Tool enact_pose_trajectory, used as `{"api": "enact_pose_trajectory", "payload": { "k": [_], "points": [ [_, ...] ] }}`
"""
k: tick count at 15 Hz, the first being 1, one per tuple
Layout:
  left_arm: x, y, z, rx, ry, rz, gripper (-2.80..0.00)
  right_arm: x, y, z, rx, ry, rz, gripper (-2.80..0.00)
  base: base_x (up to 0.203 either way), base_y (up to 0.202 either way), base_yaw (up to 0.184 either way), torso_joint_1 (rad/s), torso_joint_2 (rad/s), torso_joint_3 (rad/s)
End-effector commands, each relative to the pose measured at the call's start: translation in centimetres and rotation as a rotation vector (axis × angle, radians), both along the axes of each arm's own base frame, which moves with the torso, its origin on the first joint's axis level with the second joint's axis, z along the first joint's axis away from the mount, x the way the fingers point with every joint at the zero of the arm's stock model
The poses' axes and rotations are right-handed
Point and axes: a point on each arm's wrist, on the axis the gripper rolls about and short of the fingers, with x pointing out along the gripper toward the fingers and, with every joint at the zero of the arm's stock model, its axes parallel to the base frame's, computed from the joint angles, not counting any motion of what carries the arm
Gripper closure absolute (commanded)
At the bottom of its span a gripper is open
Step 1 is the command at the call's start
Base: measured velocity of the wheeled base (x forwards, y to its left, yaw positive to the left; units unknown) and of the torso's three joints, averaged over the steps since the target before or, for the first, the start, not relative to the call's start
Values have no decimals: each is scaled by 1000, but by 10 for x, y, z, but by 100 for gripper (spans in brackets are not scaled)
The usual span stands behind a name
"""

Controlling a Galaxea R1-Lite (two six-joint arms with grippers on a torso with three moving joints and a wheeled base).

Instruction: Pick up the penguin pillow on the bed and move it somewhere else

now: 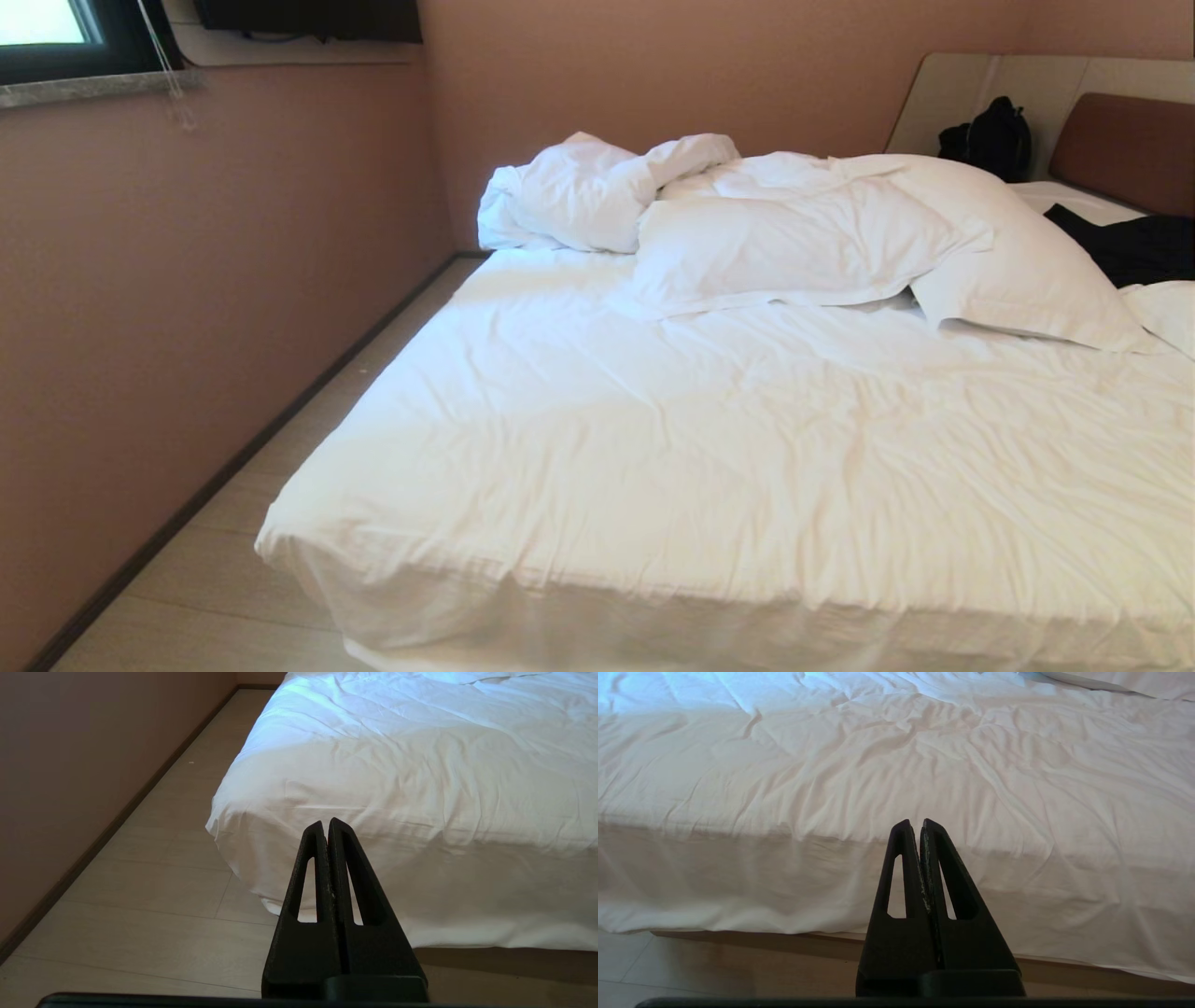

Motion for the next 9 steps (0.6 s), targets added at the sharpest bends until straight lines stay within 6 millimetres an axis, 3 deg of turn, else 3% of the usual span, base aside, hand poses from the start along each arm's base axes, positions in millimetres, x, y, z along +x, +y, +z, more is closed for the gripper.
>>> {"api": "enact_pose_trajectory", "payload": {
  "k": [1, 9],
  "points": [
    [0, 0, 0, 0, 1, 0, 0, 0, 0, 0, 0, 0, 0, 0, 0, 0, 0, 0, 0, 0],
    [0, 0, 0, 0, 1, 0, 0, 0, 0, 0, 2, 2, 0, 0, 0, 0, 0, 0, 0, 0]
  ]
}}
